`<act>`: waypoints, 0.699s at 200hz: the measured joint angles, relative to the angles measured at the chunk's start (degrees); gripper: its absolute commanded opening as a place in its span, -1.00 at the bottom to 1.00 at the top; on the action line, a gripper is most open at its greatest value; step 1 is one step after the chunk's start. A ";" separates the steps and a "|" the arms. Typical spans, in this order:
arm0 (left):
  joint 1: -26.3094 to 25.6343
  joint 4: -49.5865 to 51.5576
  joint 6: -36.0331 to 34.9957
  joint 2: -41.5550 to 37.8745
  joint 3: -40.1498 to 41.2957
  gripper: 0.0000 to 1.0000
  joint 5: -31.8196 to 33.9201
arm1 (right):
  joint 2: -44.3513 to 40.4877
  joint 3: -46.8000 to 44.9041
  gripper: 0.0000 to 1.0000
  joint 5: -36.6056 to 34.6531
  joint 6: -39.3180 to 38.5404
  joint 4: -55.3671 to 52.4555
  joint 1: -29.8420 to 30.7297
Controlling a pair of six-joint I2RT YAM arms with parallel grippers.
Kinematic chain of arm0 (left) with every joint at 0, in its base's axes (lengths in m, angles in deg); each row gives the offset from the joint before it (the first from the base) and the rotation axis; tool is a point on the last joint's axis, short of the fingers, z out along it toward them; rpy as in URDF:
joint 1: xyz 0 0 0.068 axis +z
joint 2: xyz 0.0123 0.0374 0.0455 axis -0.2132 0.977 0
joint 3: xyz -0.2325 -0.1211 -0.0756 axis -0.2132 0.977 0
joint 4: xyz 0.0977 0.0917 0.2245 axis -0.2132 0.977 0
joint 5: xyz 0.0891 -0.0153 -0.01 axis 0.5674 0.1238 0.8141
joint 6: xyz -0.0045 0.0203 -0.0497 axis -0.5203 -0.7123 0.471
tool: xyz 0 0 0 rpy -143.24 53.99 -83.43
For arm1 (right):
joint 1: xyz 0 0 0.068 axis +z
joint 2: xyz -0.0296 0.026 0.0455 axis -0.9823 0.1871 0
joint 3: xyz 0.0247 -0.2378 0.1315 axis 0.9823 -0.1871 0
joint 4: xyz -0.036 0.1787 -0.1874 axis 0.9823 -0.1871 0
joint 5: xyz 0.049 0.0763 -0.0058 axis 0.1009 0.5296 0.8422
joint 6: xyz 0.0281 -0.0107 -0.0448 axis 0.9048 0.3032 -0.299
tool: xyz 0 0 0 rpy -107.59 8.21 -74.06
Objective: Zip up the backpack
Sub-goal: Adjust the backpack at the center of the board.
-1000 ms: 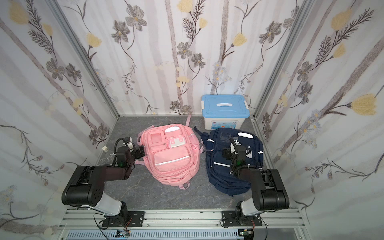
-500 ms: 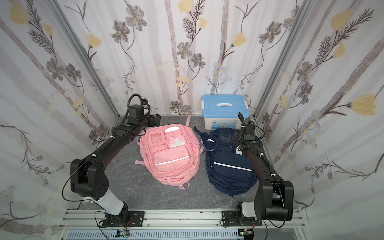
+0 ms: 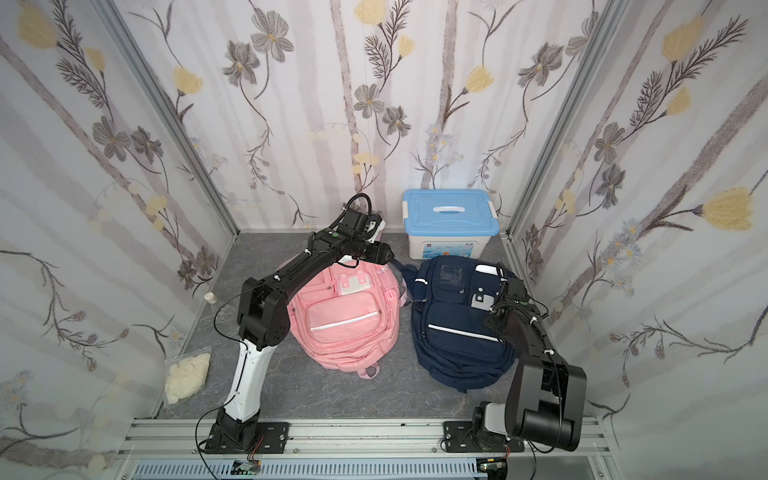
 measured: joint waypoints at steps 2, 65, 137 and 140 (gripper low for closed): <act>-0.07 0.28 0.15 0.66 -0.74 0.49 -0.20 | 0.26 0.00 0.44 0.00 0.00 -0.02 -0.26; -4.31 4.42 5.60 10.38 -10.69 0.51 -4.85 | -0.66 0.17 0.44 0.00 0.13 -0.37 -6.25; -6.25 7.72 9.88 14.86 -13.25 0.44 -7.48 | 1.88 -0.13 0.44 -0.04 0.15 -1.20 -14.29; -6.45 7.89 9.88 14.86 -13.25 0.44 -7.65 | 2.16 0.09 0.44 -0.04 0.15 -1.22 -14.36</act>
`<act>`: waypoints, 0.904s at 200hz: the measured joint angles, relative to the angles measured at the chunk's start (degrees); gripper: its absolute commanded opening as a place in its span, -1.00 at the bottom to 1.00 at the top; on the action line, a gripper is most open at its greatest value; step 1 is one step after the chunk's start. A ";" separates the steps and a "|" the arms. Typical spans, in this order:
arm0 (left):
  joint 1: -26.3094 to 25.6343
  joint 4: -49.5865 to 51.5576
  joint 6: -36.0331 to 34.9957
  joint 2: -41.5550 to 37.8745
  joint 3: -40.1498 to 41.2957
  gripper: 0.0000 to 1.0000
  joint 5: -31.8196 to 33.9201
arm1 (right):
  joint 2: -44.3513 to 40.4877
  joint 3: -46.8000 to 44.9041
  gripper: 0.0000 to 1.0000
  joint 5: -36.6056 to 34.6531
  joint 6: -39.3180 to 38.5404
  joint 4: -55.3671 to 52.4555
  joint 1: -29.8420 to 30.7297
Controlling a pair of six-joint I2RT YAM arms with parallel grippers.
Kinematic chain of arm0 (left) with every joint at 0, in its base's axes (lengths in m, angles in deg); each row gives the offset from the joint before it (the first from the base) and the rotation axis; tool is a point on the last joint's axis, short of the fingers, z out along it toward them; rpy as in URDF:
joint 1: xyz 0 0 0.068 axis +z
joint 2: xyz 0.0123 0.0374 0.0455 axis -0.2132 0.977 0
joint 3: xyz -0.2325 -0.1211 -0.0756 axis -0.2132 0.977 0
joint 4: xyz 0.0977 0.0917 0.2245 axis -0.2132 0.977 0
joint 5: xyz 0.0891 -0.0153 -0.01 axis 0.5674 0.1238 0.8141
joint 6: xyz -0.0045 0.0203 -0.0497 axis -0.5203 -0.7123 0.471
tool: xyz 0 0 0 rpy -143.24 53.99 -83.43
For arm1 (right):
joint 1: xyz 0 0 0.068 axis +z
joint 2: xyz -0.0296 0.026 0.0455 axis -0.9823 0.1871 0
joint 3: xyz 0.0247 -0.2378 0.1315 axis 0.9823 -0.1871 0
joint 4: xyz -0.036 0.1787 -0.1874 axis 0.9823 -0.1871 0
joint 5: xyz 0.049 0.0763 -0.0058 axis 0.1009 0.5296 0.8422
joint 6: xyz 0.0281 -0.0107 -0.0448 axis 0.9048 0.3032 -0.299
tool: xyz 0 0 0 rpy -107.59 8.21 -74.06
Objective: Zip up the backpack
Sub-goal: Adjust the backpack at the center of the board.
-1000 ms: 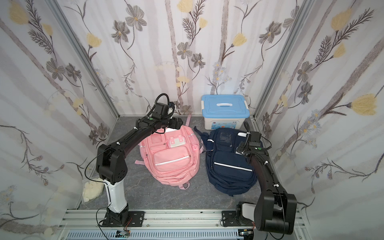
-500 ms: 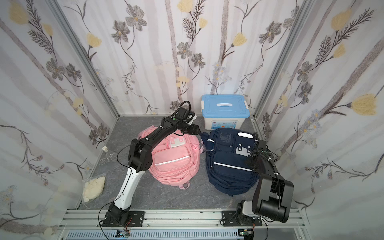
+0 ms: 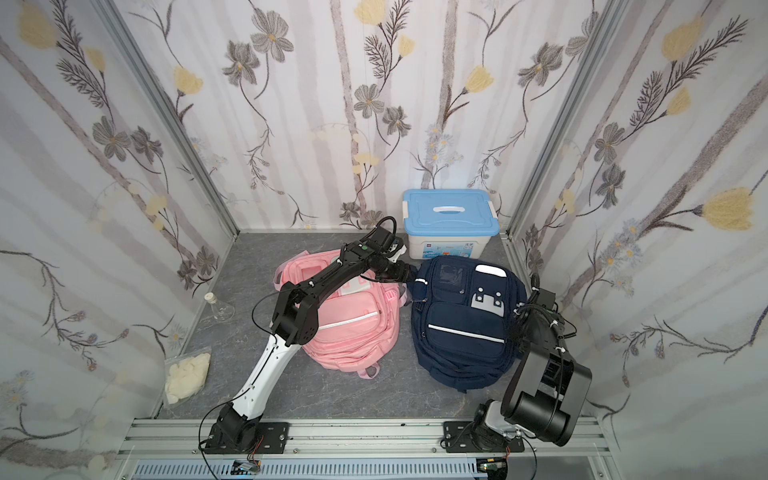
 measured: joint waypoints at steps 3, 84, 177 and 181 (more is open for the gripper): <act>-0.17 0.11 0.00 0.00 0.00 0.44 -0.11 | 0.20 0.20 0.44 0.00 0.00 -0.02 -0.04; -2.05 0.11 1.75 2.10 -0.85 0.38 0.68 | 5.22 2.71 0.44 0.00 0.00 0.15 -1.57; -2.89 -4.46 5.01 8.50 -7.91 -0.71 2.14 | 5.20 2.38 0.66 13.46 -13.70 1.01 -1.01; -2.89 -4.44 5.14 8.52 -7.91 -0.78 2.19 | 5.20 2.38 0.66 13.49 -14.05 1.01 -0.90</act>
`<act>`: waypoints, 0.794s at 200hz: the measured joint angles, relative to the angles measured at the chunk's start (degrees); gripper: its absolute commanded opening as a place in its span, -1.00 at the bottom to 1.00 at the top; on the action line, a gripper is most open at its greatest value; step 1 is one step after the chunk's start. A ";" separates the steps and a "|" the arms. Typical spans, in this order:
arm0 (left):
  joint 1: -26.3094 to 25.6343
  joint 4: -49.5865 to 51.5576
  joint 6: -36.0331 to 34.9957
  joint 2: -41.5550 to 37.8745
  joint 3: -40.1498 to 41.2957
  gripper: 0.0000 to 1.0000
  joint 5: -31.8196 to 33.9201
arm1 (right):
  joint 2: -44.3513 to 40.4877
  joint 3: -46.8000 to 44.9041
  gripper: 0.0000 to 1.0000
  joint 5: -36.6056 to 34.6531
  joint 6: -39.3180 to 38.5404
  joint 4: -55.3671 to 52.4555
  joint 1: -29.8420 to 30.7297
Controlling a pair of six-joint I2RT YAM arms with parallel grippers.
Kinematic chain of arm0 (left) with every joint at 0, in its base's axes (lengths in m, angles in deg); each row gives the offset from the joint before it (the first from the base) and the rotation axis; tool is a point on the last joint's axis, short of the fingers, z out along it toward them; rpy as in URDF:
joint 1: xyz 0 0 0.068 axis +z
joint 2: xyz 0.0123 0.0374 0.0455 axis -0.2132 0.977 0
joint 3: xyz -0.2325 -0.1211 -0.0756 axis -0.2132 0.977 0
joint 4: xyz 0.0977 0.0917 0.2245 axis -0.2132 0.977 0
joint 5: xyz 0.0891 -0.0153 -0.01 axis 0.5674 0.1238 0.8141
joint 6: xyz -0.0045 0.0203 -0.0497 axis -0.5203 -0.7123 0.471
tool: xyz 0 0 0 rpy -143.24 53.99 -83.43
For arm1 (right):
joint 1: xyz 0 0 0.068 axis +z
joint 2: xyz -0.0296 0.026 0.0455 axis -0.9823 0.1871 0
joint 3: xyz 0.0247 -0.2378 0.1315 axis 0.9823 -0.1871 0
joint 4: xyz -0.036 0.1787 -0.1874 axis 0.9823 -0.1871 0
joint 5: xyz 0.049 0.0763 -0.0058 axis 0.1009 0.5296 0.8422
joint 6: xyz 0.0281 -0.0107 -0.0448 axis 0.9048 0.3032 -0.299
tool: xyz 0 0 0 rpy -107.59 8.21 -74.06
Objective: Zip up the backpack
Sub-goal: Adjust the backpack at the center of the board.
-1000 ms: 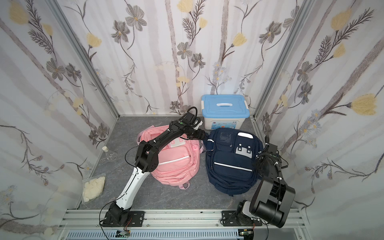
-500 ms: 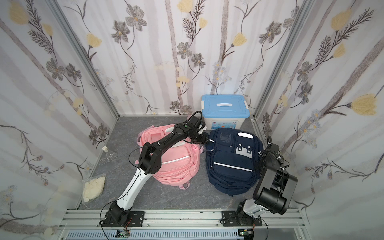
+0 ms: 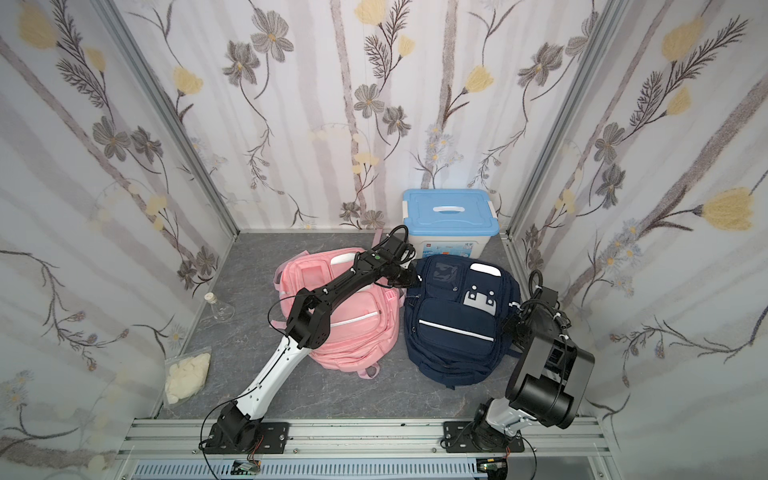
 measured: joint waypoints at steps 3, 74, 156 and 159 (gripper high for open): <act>0.02 -0.02 0.20 0.00 0.07 -0.84 -0.04 | 0.00 -0.02 0.66 0.00 -0.28 0.00 0.09; 1.51 0.83 1.03 -9.88 11.28 -1.00 1.77 | 5.99 8.22 0.67 1.36 -2.01 -2.12 4.70; 3.41 -9.94 14.99 -22.91 38.03 -1.00 -4.39 | 5.14 17.27 0.58 -1.09 2.14 -3.65 12.61; 3.61 -10.14 15.41 -22.82 38.03 -1.00 -4.70 | 4.33 16.85 0.57 -1.01 2.86 -4.04 13.09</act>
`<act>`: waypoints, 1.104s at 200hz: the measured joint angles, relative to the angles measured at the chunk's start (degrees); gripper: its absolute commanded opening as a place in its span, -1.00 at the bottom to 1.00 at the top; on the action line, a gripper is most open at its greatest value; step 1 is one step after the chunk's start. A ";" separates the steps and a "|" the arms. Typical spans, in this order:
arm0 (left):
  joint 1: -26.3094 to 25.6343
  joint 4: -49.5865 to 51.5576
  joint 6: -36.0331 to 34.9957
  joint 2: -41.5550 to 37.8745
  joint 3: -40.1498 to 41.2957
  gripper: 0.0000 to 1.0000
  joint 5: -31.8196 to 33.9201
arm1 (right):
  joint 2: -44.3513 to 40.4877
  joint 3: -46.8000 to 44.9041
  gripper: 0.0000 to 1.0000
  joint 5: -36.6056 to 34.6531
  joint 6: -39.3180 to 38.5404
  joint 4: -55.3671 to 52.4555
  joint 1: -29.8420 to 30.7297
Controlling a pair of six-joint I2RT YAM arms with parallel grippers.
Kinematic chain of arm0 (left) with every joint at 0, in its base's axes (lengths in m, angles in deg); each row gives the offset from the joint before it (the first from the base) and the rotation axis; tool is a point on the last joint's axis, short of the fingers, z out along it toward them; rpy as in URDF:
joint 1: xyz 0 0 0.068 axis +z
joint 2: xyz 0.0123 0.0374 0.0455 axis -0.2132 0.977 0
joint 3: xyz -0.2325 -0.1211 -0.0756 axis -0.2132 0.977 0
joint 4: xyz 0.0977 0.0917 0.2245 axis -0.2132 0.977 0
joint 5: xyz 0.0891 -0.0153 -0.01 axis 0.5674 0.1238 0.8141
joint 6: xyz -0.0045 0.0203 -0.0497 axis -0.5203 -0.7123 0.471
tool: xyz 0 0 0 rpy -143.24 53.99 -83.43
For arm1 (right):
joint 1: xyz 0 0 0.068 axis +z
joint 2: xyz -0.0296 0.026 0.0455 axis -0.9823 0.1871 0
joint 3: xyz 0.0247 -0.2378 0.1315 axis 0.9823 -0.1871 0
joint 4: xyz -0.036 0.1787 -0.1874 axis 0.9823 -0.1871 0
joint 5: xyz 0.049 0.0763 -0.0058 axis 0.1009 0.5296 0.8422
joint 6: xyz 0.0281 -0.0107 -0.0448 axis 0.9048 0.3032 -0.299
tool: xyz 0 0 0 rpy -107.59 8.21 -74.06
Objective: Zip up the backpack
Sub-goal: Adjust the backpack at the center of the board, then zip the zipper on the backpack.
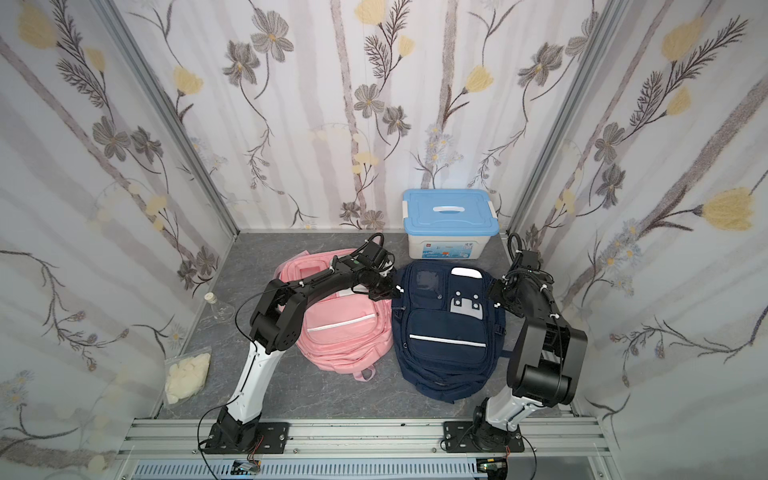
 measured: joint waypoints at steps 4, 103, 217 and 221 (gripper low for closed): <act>0.20 -0.09 0.39 0.11 -0.09 -1.00 -0.13 | -1.51 -0.79 0.56 0.15 1.16 -0.48 1.14; -0.33 1.55 0.83 0.31 -2.95 -1.00 -0.92 | -15.98 -4.92 0.46 0.85 37.73 -1.11 41.72; -1.25 2.40 -3.82 -2.40 -0.42 -1.00 0.59 | -1.07 -4.98 0.07 1.42 59.19 17.92 49.35; -1.25 2.40 -3.82 -2.40 -0.42 -1.00 0.59 | -1.07 -5.01 0.07 1.40 59.49 18.03 49.37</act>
